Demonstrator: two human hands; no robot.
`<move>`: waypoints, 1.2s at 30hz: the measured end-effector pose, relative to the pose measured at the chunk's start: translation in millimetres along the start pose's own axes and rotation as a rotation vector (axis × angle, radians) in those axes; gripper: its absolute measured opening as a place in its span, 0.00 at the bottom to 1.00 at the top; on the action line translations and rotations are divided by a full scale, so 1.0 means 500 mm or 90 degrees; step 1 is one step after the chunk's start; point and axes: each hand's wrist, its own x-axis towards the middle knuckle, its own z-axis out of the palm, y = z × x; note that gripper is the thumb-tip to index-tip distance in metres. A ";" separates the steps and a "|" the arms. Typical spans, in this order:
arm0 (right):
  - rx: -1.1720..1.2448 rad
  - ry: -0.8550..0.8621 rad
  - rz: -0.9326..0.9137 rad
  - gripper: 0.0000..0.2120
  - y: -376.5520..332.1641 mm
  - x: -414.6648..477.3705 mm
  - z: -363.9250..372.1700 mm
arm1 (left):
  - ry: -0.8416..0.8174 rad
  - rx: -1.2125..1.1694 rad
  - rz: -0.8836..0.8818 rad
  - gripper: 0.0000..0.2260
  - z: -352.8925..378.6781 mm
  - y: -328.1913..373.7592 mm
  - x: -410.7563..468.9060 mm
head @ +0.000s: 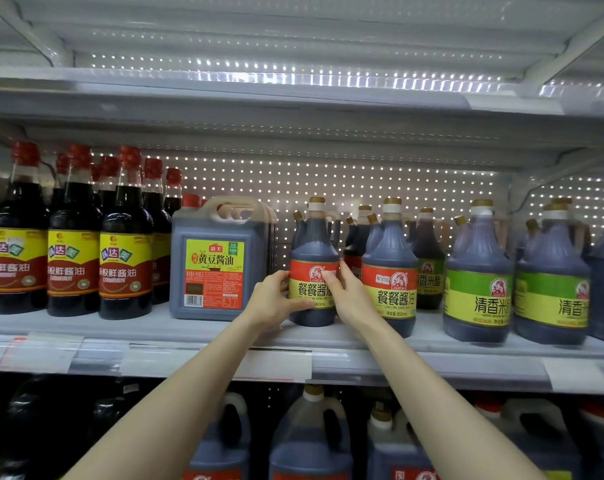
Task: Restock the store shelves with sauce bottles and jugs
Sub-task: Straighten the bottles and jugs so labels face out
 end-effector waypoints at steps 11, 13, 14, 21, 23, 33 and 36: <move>-0.004 0.012 -0.007 0.22 -0.003 -0.006 0.000 | -0.020 -0.012 -0.013 0.30 -0.002 -0.004 0.004; -0.006 0.012 -0.009 0.22 -0.005 -0.007 0.000 | -0.020 -0.010 -0.011 0.30 -0.002 -0.004 0.005; -0.007 0.012 -0.007 0.22 -0.005 -0.008 -0.001 | -0.021 -0.009 -0.012 0.30 -0.002 -0.004 0.004; -0.003 0.011 -0.010 0.20 -0.016 -0.017 -0.004 | -0.037 0.000 -0.023 0.30 -0.005 -0.003 0.004; 0.006 0.018 -0.014 0.19 -0.024 -0.024 -0.008 | -0.041 0.004 -0.028 0.29 -0.005 0.001 0.003; 0.064 0.091 -0.039 0.23 -0.044 -0.070 -0.078 | 0.116 0.010 0.027 0.27 -0.009 0.058 -0.033; 0.072 0.135 -0.047 0.19 -0.039 -0.091 -0.108 | 0.137 0.009 0.046 0.26 0.007 0.075 -0.052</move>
